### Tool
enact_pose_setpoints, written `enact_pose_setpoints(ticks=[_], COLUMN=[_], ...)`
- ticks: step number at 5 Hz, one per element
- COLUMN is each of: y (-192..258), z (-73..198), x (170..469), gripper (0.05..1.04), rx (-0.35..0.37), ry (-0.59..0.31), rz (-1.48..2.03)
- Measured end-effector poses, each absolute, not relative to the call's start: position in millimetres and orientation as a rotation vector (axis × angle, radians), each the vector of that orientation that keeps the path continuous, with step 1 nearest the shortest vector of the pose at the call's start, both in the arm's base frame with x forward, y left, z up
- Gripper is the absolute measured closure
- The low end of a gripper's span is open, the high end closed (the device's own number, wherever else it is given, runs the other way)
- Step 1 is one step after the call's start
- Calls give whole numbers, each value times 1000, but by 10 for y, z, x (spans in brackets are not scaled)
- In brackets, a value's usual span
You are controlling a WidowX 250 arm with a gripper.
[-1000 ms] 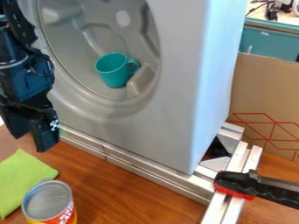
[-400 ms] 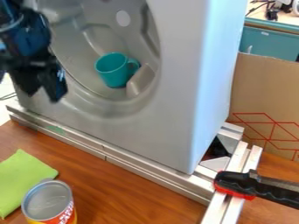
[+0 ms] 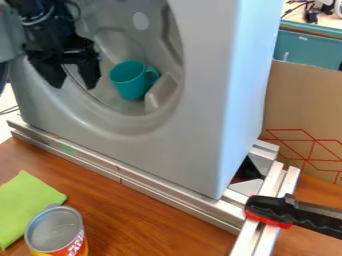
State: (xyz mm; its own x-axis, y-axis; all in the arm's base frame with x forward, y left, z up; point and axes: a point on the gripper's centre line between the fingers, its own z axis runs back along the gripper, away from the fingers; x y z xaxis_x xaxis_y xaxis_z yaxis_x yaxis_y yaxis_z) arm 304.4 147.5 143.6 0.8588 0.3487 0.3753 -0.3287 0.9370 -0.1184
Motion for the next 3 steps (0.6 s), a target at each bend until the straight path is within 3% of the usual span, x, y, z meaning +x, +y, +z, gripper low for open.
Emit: enact_pose_setpoints(ticks=[1, 3], y=[1466, 1316], z=[1500, 1503], x=[3218, 3397], gripper=[83, 83], rx=[-105, -150], ry=[-513, -540], rz=[456, 553])
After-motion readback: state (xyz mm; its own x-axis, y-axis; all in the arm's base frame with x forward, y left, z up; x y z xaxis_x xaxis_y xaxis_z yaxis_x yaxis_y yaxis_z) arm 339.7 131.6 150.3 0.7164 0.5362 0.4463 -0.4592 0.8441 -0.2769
